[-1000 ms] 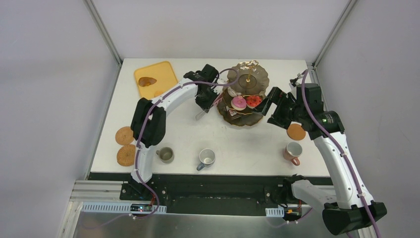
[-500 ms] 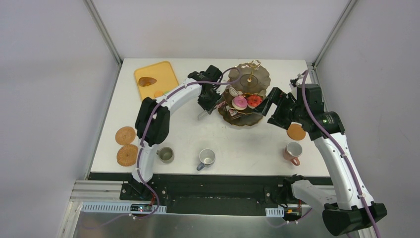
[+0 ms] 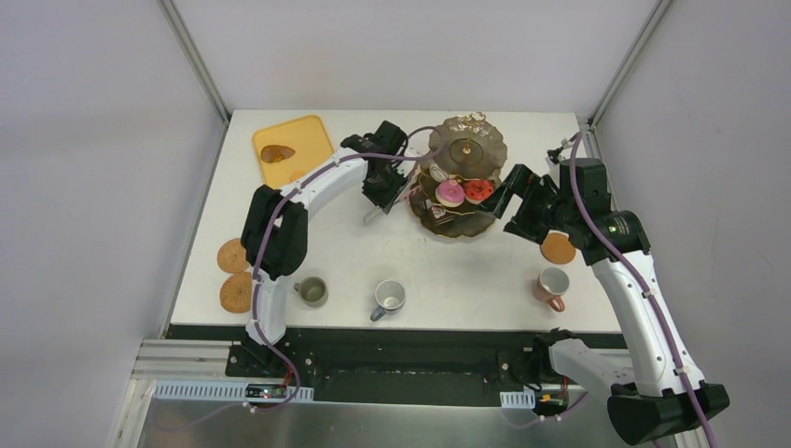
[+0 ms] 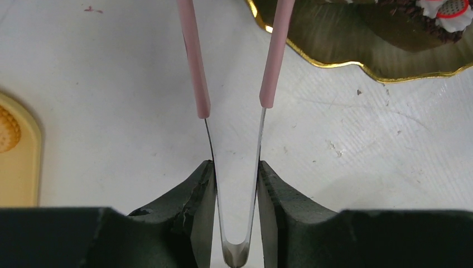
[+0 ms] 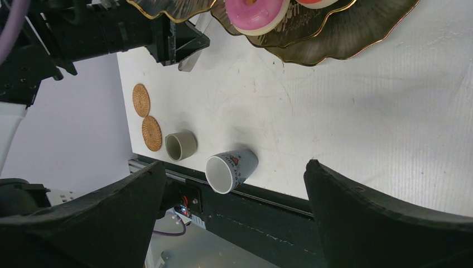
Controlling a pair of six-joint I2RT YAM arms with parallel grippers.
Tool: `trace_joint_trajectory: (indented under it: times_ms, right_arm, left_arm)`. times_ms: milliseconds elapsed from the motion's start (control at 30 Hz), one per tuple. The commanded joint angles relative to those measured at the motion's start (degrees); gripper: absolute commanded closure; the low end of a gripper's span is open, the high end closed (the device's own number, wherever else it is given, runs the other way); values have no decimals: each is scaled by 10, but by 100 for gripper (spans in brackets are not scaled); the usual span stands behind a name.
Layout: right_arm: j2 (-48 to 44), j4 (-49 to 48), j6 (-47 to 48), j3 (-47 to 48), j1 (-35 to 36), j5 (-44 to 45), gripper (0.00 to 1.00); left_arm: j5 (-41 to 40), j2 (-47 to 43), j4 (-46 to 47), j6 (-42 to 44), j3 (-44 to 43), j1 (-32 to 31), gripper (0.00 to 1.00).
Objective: Serve the afternoon tea
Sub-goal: Place the desert on the desert table.
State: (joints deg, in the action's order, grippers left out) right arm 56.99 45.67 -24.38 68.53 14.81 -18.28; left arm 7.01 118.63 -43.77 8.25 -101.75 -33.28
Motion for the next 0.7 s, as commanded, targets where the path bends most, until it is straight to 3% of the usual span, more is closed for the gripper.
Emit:
trace_joint_trajectory:
  times_ms: [0, 400, 567, 667]
  right_arm:
    - [-10, -15, -4, 0, -3, -3, 1]
    - [-16, -17, -1, -7, -3, -4, 1]
    - [-17, -20, 0, -9, -3, -5, 1]
    - [-17, -21, -1, -12, -2, -4, 1]
  left_arm:
    - [15, -70, -2, 13, 19, 15, 69]
    - [88, -149, -15, 35, 105, 58, 69]
    - [117, -216, 42, -24, 170, 115, 69]
    - [67, -250, 67, -70, 195, 150, 69]
